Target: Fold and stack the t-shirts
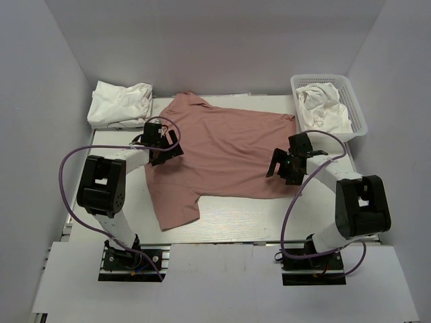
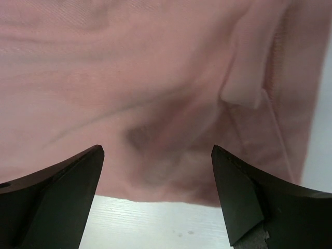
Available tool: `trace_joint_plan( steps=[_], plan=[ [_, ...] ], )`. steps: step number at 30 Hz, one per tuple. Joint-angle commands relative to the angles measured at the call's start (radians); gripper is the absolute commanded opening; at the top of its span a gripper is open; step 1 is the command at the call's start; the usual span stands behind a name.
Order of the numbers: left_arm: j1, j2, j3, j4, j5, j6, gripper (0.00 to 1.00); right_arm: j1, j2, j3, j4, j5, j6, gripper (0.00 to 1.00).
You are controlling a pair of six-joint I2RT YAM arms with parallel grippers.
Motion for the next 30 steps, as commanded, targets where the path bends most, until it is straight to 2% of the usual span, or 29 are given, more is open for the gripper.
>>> trace_joint_plan(
  steps=[1,2,6,7,10,13,20,22,27,30],
  plan=[
    [-0.004,0.005,-0.024,0.012,-0.011,-0.002,1.0,-0.003,0.019,-0.024,0.118,-0.075,0.018,0.9],
    [-0.004,0.014,-0.024,0.012,-0.011,-0.011,1.0,-0.007,0.027,-0.029,0.115,-0.029,0.038,0.9],
    [-0.004,0.025,-0.005,-0.053,-0.058,-0.011,1.0,-0.011,0.007,-0.081,-0.068,0.126,0.128,0.9],
    [-0.004,0.025,-0.005,-0.053,-0.068,-0.011,1.0,-0.012,-0.049,-0.102,-0.11,0.17,0.168,0.9],
    [-0.004,0.025,-0.005,-0.062,-0.088,-0.011,1.0,-0.024,-0.134,-0.224,-0.213,0.192,0.237,0.9],
    [-0.004,0.034,-0.005,-0.071,-0.097,-0.011,1.0,-0.049,-0.209,-0.265,-0.275,0.221,0.286,0.9],
    [-0.004,0.063,0.015,-0.102,-0.117,-0.011,1.0,-0.084,-0.363,-0.224,-0.407,0.345,0.317,0.9],
    [-0.004,0.036,0.015,-0.102,-0.083,-0.011,1.0,-0.092,-0.404,-0.187,-0.405,0.324,0.284,0.9],
    [-0.013,-0.036,0.006,-0.067,-0.013,0.007,1.0,-0.078,-0.453,-0.095,-0.191,0.092,0.103,0.9],
    [-0.013,-0.064,0.018,-0.038,0.059,0.007,1.0,-0.064,-0.41,-0.055,-0.077,-0.005,0.066,0.9]
  ],
)
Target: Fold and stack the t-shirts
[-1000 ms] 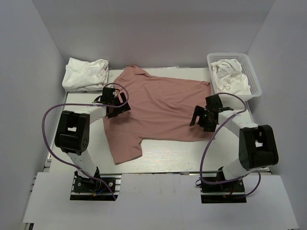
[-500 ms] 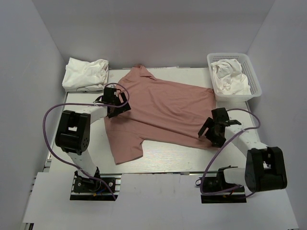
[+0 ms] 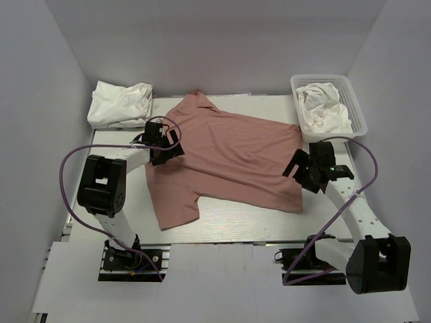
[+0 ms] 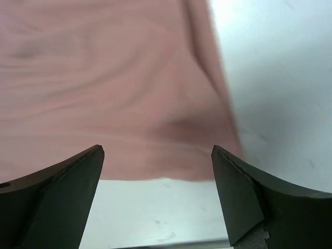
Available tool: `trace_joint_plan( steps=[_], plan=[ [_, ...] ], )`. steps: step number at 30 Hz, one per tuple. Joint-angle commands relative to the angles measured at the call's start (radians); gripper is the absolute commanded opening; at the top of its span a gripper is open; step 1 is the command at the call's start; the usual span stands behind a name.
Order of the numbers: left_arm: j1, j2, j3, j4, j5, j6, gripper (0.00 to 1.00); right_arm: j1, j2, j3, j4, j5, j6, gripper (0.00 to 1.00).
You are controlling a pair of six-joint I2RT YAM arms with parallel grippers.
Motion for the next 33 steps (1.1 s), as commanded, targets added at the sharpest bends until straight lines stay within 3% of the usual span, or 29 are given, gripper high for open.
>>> trace_joint_plan(
  steps=[1,7,12,17,23,26,29,33],
  plan=[
    [-0.005,-0.084,0.007,0.006,0.09,0.013,1.0,0.022,0.039,0.079,0.181,-0.14,-0.086,0.9],
    [-0.005,-0.041,0.147,-0.001,0.124,0.031,1.0,0.047,0.31,0.146,0.339,-0.135,-0.086,0.9],
    [-0.005,0.091,0.233,0.012,0.124,0.051,1.0,0.047,0.471,0.198,0.385,-0.097,-0.064,0.9],
    [0.004,0.192,0.28,-0.011,0.124,0.051,1.0,0.024,0.544,0.205,0.341,0.165,-0.066,0.9],
    [0.004,0.211,0.258,-0.022,0.071,0.051,1.0,-0.017,0.57,0.179,0.379,0.456,-0.135,0.9],
    [0.004,0.211,0.245,-0.044,0.027,0.051,1.0,-0.036,0.572,0.195,0.391,0.46,-0.184,0.9],
    [0.004,0.198,0.224,-0.045,0.018,0.051,1.0,-0.027,0.517,0.201,0.411,0.37,-0.241,0.9],
    [0.004,0.174,0.215,-0.032,0.018,0.051,1.0,-0.001,0.366,0.169,0.49,0.075,-0.313,0.9]
  ],
)
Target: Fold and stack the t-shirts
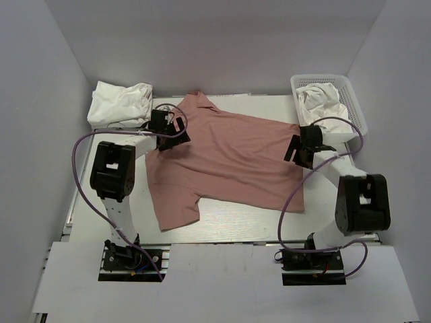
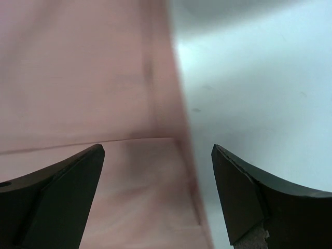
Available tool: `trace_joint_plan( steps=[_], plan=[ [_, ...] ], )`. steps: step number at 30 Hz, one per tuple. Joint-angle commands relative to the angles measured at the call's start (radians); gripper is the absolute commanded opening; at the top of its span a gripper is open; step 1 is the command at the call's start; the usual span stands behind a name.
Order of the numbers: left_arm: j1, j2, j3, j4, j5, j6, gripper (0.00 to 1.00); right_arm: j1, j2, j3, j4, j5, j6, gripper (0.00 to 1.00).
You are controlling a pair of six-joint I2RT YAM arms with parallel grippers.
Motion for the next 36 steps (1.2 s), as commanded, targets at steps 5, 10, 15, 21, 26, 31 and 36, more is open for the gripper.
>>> trace_joint_plan(
  steps=[5,10,15,21,26,31,36],
  plan=[
    [0.004,-0.055,-0.055,-0.077,-0.088,0.008,1.0,0.053,-0.103,0.038,0.165,-0.34,-0.126,0.9],
    [0.013,-0.074,-0.095,-0.138,-0.19,-0.041,1.0,0.084,0.057,0.164,0.151,-0.418,-0.118,0.9],
    [0.047,-0.101,-0.144,-0.182,-0.279,-0.093,1.0,0.102,0.233,0.296,0.081,-0.354,-0.117,0.9],
    [0.079,-0.131,-0.166,-0.192,-0.288,-0.093,1.0,0.087,0.351,0.359,0.018,-0.18,-0.13,0.9],
    [0.099,-0.131,-0.175,-0.192,-0.288,-0.093,1.0,0.068,0.413,0.42,-0.086,0.011,-0.092,0.9],
    [0.108,-0.14,-0.184,-0.192,-0.279,-0.093,1.0,0.044,0.399,0.417,-0.142,0.099,-0.014,0.9],
    [0.118,-0.14,-0.184,-0.182,-0.26,-0.093,1.0,0.025,0.361,0.391,-0.174,0.145,0.053,0.9]
  ],
)
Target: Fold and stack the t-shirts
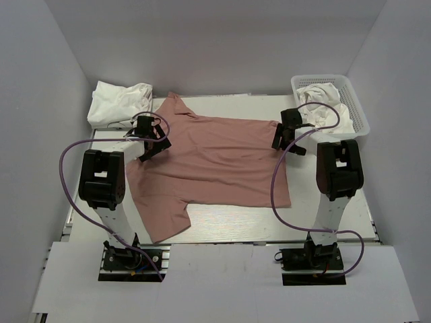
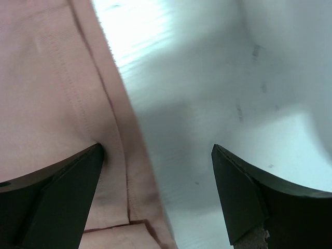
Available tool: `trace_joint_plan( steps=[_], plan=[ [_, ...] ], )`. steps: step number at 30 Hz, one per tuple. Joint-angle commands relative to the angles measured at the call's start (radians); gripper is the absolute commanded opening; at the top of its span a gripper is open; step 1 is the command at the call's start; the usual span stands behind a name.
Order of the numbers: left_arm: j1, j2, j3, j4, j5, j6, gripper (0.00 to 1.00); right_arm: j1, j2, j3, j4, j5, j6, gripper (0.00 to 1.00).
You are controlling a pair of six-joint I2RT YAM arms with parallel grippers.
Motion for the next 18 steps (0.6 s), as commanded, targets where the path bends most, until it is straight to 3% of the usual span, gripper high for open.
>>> trace_joint_plan(
  steps=[1,6,9,18],
  plan=[
    [0.021,-0.011,-0.039,-0.082,-0.012,-0.003,1.0,-0.057,-0.04,-0.016,-0.098,0.129,0.075,0.9],
    [0.021,-0.029,-0.049,-0.073,-0.012,-0.003,1.0,-0.065,-0.069,-0.03,-0.156,0.232,0.143,0.9],
    [0.021,-0.038,-0.049,-0.063,0.009,-0.003,1.0,-0.073,-0.096,-0.06,-0.101,0.198,0.115,0.9],
    [-0.003,-0.09,-0.049,-0.017,0.163,0.061,1.0,-0.045,-0.28,-0.16,0.123,-0.358,-0.069,0.9]
  ],
)
